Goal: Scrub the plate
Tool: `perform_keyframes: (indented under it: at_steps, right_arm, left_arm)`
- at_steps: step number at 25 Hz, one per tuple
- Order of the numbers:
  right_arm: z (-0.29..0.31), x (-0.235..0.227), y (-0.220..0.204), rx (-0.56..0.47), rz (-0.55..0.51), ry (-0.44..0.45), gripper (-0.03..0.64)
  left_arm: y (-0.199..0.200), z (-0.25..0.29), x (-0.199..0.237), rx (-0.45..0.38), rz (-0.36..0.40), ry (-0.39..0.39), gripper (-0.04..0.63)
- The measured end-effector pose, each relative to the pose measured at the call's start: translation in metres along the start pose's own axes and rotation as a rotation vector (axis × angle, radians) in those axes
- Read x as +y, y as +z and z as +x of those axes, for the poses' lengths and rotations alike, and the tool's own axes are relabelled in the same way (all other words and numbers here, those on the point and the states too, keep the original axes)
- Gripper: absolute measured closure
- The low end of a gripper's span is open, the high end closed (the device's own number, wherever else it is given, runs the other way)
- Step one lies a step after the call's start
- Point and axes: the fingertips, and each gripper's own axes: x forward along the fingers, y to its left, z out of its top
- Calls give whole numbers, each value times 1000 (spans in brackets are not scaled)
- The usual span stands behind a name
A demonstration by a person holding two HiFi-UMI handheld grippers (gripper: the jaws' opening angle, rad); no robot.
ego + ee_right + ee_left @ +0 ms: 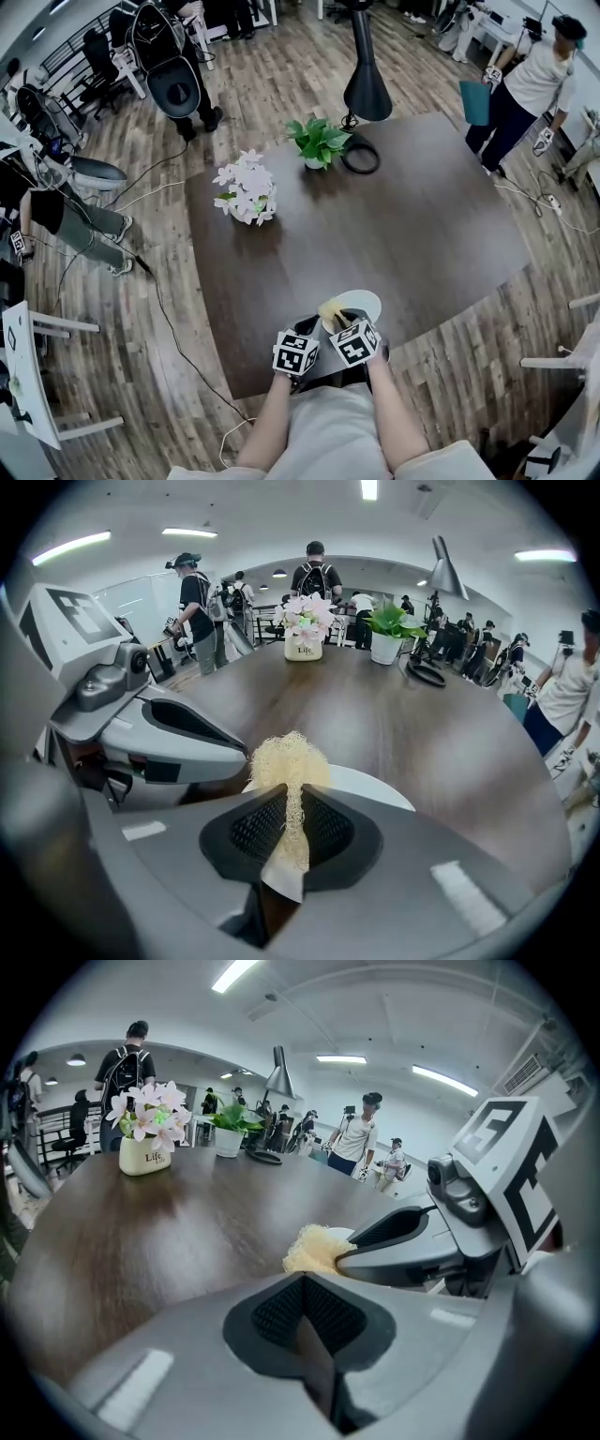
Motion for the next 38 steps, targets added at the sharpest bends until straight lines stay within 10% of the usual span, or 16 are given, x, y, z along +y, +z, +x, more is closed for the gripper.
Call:
perform_keyframes:
  at_steps: [38]
  right_arm:
    - [-6,-57,-11,22,108,-54,549]
  left_arm:
    - [31,56,-30,49,76,-97,594]
